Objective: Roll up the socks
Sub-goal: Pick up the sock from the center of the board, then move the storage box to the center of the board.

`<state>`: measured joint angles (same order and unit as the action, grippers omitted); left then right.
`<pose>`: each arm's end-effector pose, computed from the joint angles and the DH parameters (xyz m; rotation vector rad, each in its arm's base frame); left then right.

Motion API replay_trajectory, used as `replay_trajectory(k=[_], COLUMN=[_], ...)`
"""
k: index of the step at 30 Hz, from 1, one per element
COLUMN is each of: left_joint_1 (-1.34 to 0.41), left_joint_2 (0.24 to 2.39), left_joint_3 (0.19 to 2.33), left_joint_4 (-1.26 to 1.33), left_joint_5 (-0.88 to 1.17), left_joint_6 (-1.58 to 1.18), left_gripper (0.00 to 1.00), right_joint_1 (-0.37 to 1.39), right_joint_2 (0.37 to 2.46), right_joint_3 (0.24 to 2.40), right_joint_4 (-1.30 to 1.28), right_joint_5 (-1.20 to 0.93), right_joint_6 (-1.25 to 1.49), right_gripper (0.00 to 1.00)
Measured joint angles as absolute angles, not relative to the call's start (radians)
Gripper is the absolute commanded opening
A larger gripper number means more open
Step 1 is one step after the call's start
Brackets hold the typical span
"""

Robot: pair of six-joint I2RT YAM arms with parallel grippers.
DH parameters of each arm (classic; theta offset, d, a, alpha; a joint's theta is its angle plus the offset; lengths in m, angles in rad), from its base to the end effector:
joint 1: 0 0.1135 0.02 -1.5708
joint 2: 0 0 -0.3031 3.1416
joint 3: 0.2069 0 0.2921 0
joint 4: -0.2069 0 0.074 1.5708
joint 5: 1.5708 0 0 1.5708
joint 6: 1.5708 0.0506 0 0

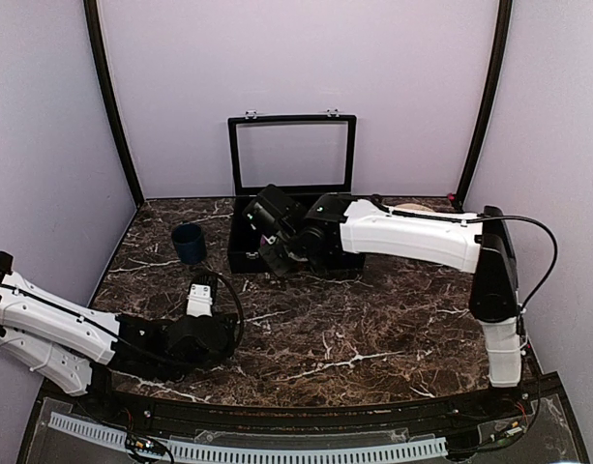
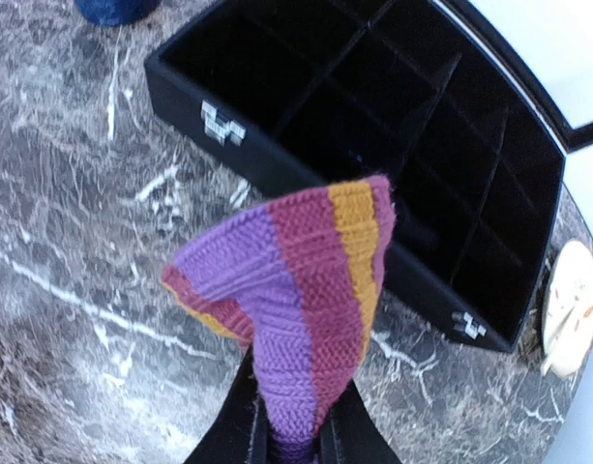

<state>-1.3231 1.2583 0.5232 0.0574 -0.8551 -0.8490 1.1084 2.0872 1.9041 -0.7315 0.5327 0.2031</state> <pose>0.1014 -0.2452 0.1875 0.0449 2.0188 -0.4169 0.2610 0.4659 0.2909 -0.8181 2.1732 -0.0201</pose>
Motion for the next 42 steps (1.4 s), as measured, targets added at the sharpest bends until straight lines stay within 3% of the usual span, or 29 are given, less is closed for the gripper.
replay_trajectory(k=[10, 26, 42], left_joint_1=[-1.252, -1.203, -1.145], left_joint_2=[1.237, 1.209, 1.179], left_joint_3=[0.523, 0.490, 0.442], left_joint_4=[0.064, 0.175, 0.270], left_joint_5=[-0.813, -0.759, -0.764], left_joint_6=[-0.796, -0.693, -0.646], left_gripper=[0.35, 0.35, 0.36], right_joint_1=[1.015, 0.876, 0.796], right_joint_2=[2.290, 2.468, 2.513], right_joint_3=[2.287, 2.425, 2.333], right_joint_4=[-0.779, -0.645, -0.560], right_joint_5=[0.409, 0.185, 0.067], right_joint_6=[0.146, 0.176, 0.233], right_gripper=[0.00, 0.00, 0.00])
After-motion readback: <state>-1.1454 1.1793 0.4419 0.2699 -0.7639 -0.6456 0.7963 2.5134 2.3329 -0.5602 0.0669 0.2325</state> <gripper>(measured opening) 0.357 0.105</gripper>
